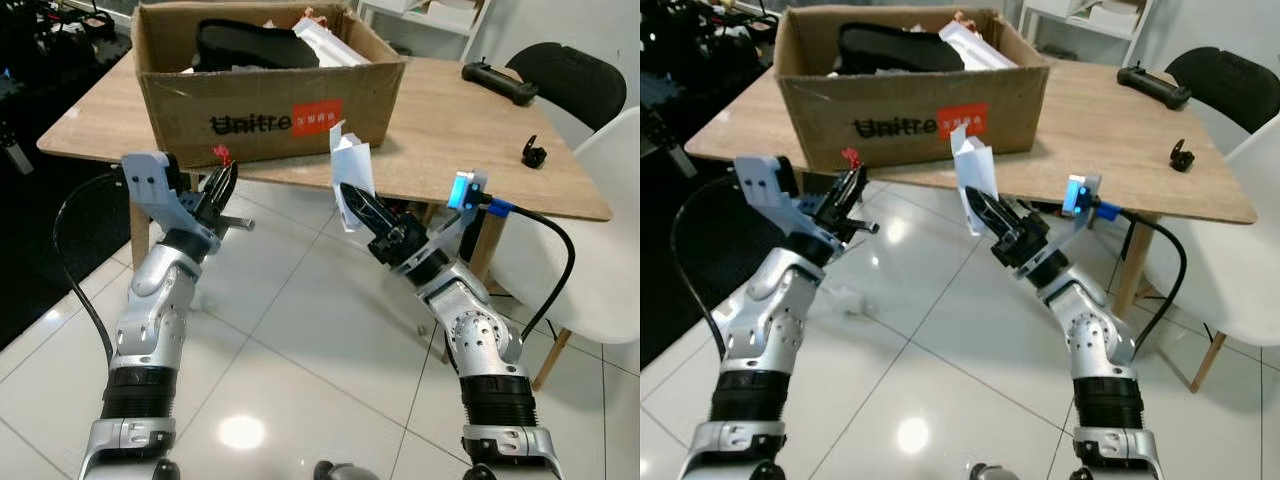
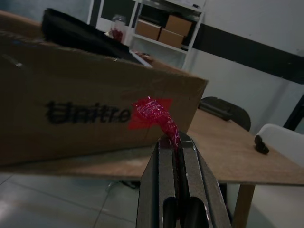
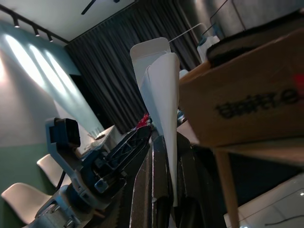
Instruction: Picking trash to rubbish bin
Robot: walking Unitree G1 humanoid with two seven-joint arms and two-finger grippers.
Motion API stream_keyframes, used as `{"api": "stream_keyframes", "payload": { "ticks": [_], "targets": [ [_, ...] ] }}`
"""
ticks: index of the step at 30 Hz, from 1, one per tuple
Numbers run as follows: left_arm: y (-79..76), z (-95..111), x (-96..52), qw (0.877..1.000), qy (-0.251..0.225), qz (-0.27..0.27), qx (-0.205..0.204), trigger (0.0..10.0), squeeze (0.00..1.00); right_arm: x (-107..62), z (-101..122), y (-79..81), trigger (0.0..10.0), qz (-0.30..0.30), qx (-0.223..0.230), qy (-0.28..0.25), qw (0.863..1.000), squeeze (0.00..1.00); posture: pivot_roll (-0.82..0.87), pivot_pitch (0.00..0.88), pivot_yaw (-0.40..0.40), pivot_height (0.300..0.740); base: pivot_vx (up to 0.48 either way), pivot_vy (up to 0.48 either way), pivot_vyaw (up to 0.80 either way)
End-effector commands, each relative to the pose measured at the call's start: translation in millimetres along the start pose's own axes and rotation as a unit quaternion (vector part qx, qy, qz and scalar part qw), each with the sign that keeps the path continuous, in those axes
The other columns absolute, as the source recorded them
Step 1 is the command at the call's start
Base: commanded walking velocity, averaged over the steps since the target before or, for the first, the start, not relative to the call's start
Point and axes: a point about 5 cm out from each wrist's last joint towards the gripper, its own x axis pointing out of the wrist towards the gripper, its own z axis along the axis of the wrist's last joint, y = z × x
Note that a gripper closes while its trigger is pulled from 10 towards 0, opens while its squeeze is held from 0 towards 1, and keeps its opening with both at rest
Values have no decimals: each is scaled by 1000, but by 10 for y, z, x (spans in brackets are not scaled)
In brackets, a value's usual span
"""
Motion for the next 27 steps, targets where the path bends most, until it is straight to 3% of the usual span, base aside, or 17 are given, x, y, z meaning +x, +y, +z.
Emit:
{"api": "stream_keyframes", "payload": {
  "ticks": [1,19,27],
  "targets": [
    [-42,-10,-9,1000,-1,-7,-3,10000,0,32,69,6,10000,0,-13,-9,1000,0,89,123,-42,740,394,0,0],
    [-96,148,56,999,-33,-20,-4,10000,0,105,337,107,10000,33,-32,-48,998,0,88,122,-42,740,391,0,0],
    [-149,407,137,996,-81,-35,-4,10000,0,181,636,168,10000,34,-78,-85,993,0,83,120,-44,740,391,0,0]
  ]
}}
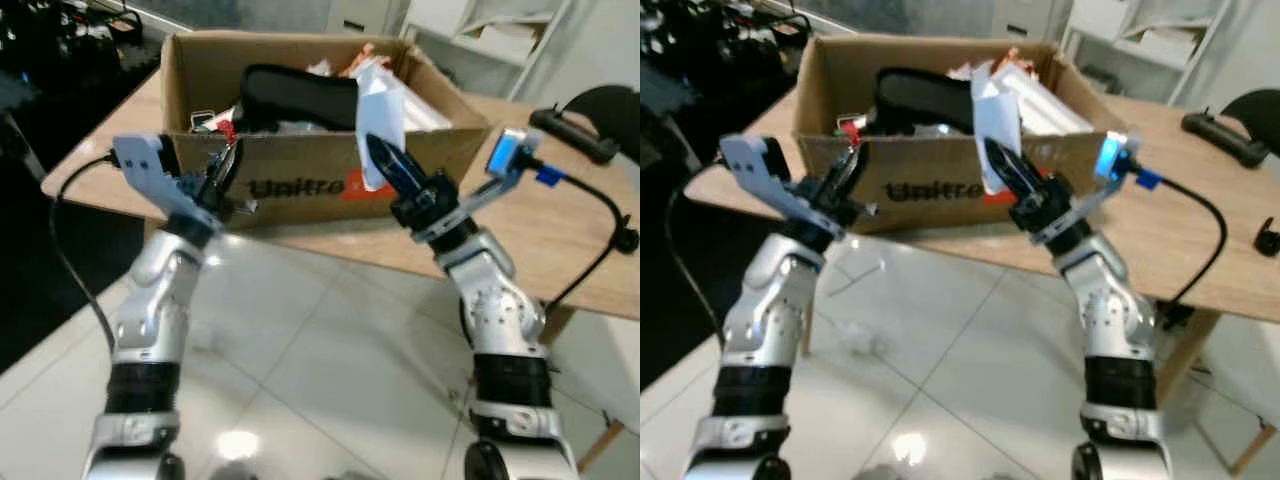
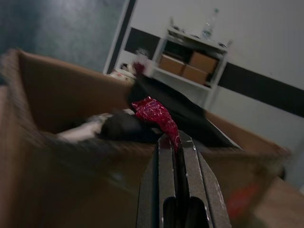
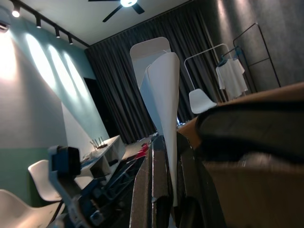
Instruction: Picking trash to rubbish bin
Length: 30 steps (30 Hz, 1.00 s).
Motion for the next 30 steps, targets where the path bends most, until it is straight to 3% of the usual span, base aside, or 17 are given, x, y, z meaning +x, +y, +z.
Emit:
{"api": "stream_keyframes", "payload": {
  "ticks": [1,4,9,10,11,12,13,16,18,21,23,25,26,30],
  "targets": [
    [-63,102,55,1000,-17,-17,2,10000,0,-15,142,-8,10000,-7,-24,-21,999,0,83,120,-44,740,390,0,0],
    [-103,404,124,995,-87,-29,-50,10000,0,35,373,12,10000,-3,-55,-54,997,0,80,117,-46,740,388,0,0],
    [-159,614,145,985,-139,-52,-92,10000,0,59,492,22,10000,-3,-81,-60,995,0,79,114,-45,740,313,0,0],
    [-177,677,146,981,-154,-61,-105,10000,0,63,523,23,10000,-3,-91,-60,994,0,79,114,-45,740,259,0,0],
    [-208,753,159,978,-166,-72,-108,10000,0,64,565,-68,10000,-40,-131,-42,990,0,79,112,-46,740,0,0,0],
    [-208,753,159,978,-166,-72,-108,10000,0,64,565,-68,10000,-40,-131,-42,990,0,79,112,-46,740,0,0,0],
    [-255,814,179,977,-169,-85,-97,10000,0,50,626,-203,10000,-93,-186,-18,978,0,80,111,-45,740,0,0,0],
    [-286,806,198,980,-159,-90,-79,10000,0,39,666,-272,10000,-123,-209,-12,970,0,79,111,-45,740,0,0,0],
    [-340,692,251,989,-114,-88,-17,10000,0,-11,697,-391,10000,-168,-238,0,957,0,78,112,-44,740,0,0,0],
    [-386,548,320,993,-55,-80,72,10000,0,-72,743,-496,10000,-217,-266,4,939,0,81,116,-43,740,0,0,0],
    [-415,517,342,992,-41,-83,88,10000,0,-103,763,-538,10000,-238,-295,15,925,0,79,118,-41,740,0,0,0],
    [-415,517,342,992,-41,-83,88,10000,0,-103,763,-538,10000,-238,-295,15,925,0,79,118,-41,740,0,0,0],
    [-438,508,372,992,-35,-83,92,10000,0,-136,781,-579,10000,-256,-313,17,915,0,75,120,-34,740,0,0,0],
    [-485,462,413,990,-21,-92,109,10000,0,-143,787,-605,10000,-264,-332,20,905,0,73,121,-29,740,0,0,0]
  ]
}}
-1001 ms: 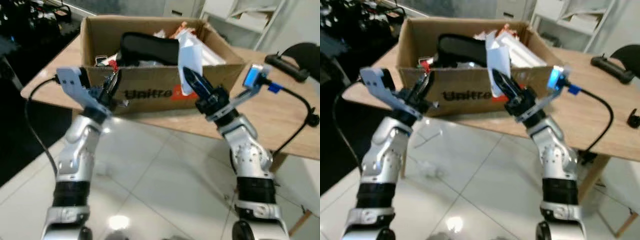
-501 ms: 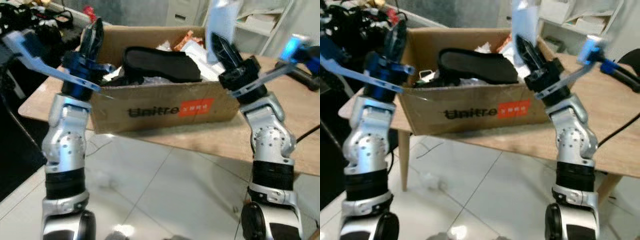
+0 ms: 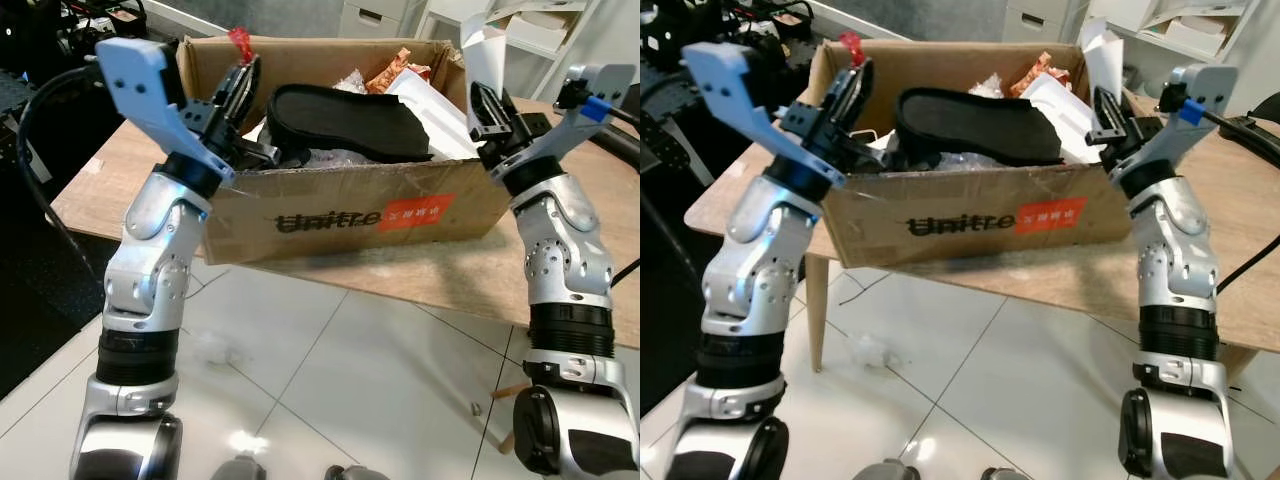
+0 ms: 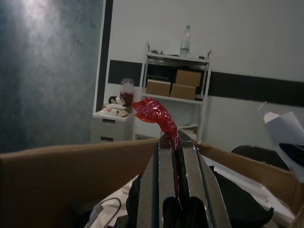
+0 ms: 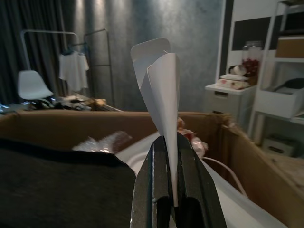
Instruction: Picking trash to rubbish bin
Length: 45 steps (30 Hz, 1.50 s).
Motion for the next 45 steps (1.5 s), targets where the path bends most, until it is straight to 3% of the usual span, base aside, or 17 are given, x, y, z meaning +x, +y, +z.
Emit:
{"api": "stream_keyframes", "payload": {
  "ticks": [1,8,13,18,24,25,26,27,28,30,35,41,45],
  "targets": [
    [-42,-42,37,1000,17,-11,16,10000,0,21,18,-2,10000,1,-21,-2,1000,0,73,121,-29,740,0,0,0],
    [-166,-135,126,998,32,-28,51,10000,0,37,21,-25,10000,-12,-66,-2,998,0,73,121,-29,740,0,0,0],
    [-182,-151,138,998,32,-25,51,10000,0,25,21,-75,10000,-21,-79,-5,997,0,73,121,-29,740,0,0,0],
    [-138,-166,132,998,34,-9,51,10000,0,109,15,21,10000,53,-61,-21,997,0,46,130,-10,740,0,0,0],
    [-126,-195,122,997,39,-3,61,10000,0,235,-26,47,10000,60,-71,-9,996,4,44,137,-8,740,0,0,0],
    [-140,-208,120,997,41,-5,64,10000,0,259,-62,73,10000,65,-74,-2,995,376,40,147,-4,740,0,0,0],
    [-154,-217,118,997,42,-7,65,10000,0,274,-101,103,10000,72,-77,6,994,522,40,147,-4,740,0,0,0],
    [-154,-217,118,997,42,-7,65,10000,0,274,-101,103,10000,72,-77,6,994,522,40,147,-4,740,0,0,0],
    [-172,-227,118,997,43,-10,65,10000,0,283,-159,150,10000,87,-87,18,992,957,40,147,-4,740,0,0,0],
    [-178,-227,118,997,43,-11,65,10000,0,285,-190,155,10000,86,-98,29,991,1000,40,147,-4,740,0,0,0],
    [-188,-226,125,997,43,-12,64,10000,0,307,-215,80,10000,54,-137,47,988,1000,36,151,3,740,0,0,0],
    [-185,-222,132,997,41,-13,65,10000,0,347,-24,16,10000,28,-148,3,989,1000,38,146,3,740,0,0,0],
    [-192,-233,128,997,44,-16,69,10000,0,368,214,-37,10000,-7,-136,-59,989,1000,39,144,1,740,0,0,0]
  ]
}}
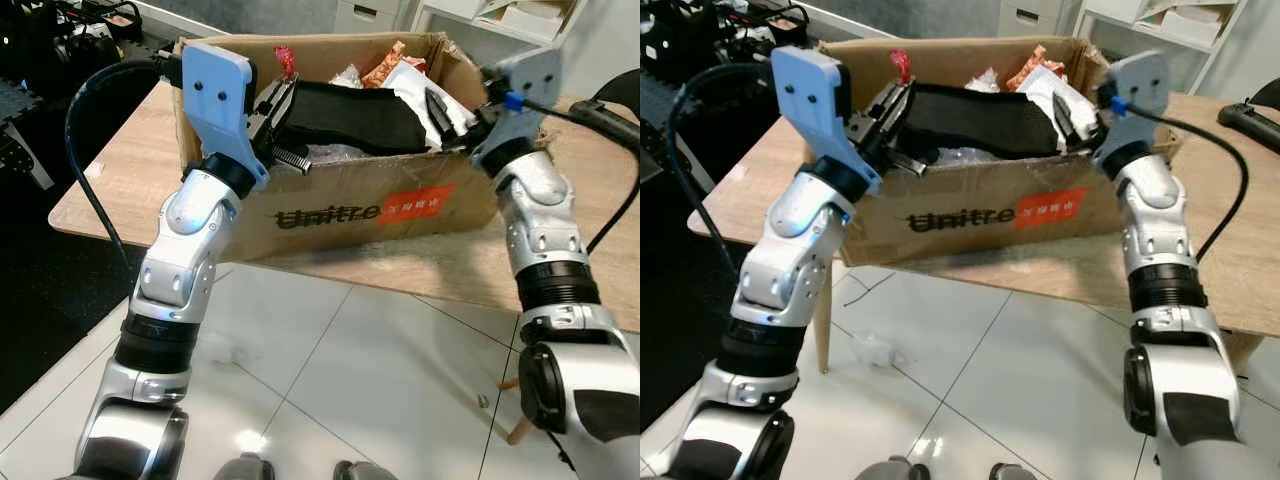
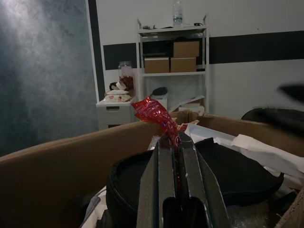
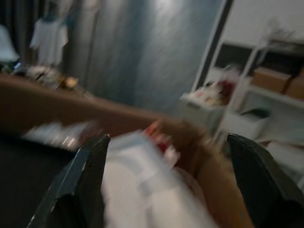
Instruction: Picking trash to rubbish bin
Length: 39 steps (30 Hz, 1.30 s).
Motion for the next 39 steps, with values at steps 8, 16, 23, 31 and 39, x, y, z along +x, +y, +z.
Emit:
{"api": "stream_keyframes", "payload": {
  "ticks": [8,16,23,31,39],
  "targets": [
    [-73,-120,-3,998,38,-20,49,10000,0,-5,287,-68,10000,-12,49,-79,996,490,39,139,-3,740,0,0,0],
    [79,-303,-34,979,111,18,168,10000,1000,-78,500,139,10000,43,165,-148,974,345,33,132,-6,740,0,0,0],
    [239,-317,-69,968,130,60,207,10000,1000,-118,589,84,10000,32,233,-178,955,345,36,126,-4,740,0,0,0],
    [334,-292,-92,962,130,91,223,10000,1000,-140,593,105,10000,37,247,-176,952,345,50,126,-7,740,0,0,0],
    [467,-164,-104,982,82,149,88,10000,0,-148,624,140,10000,53,289,-184,938,333,59,122,-8,740,0,0,0]
  ]
}}
